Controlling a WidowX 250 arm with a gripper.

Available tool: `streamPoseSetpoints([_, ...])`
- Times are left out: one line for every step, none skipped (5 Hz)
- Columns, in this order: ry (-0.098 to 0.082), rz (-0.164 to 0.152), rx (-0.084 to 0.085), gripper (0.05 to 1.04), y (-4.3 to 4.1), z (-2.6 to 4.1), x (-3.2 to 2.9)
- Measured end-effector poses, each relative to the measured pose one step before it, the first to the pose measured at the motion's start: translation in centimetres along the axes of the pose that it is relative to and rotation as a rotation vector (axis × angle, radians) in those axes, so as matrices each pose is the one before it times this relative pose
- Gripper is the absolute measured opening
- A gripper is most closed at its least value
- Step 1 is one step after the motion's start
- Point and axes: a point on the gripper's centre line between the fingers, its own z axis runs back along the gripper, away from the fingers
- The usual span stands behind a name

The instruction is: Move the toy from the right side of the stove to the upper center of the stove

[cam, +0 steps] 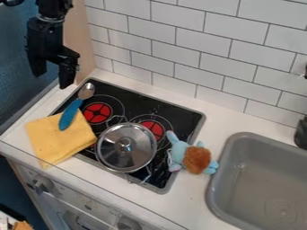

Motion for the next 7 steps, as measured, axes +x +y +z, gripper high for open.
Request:
streamPoseSetpoints([-0.0384,-0.0093,0.0206,1.0,0.485,-1.44,0.111])
streamPoseSetpoints([-0.004,-0.0541,0.0161,1.0,1.85,0.023,-0.265])
streamPoseSetpoints([0.0712,-0.0733,0.0129,1.0,1.014,2.211,-0.317])
streamPoseSetpoints([0.0532,-0.1398,0.0158,1.0,2.487,1.046,-0.591])
streamPoseSetpoints([0.0207,-0.2494,0.032,1.0,4.095,0.371,-2.069])
streamPoseSetpoints([0.0125,-0.1827,0.0286,1.0,3.758,-0.882,-2.043])
streamPoseSetpoints([0.018,-0.1303,-0.0339,1.0,2.036,0.398,-2.215])
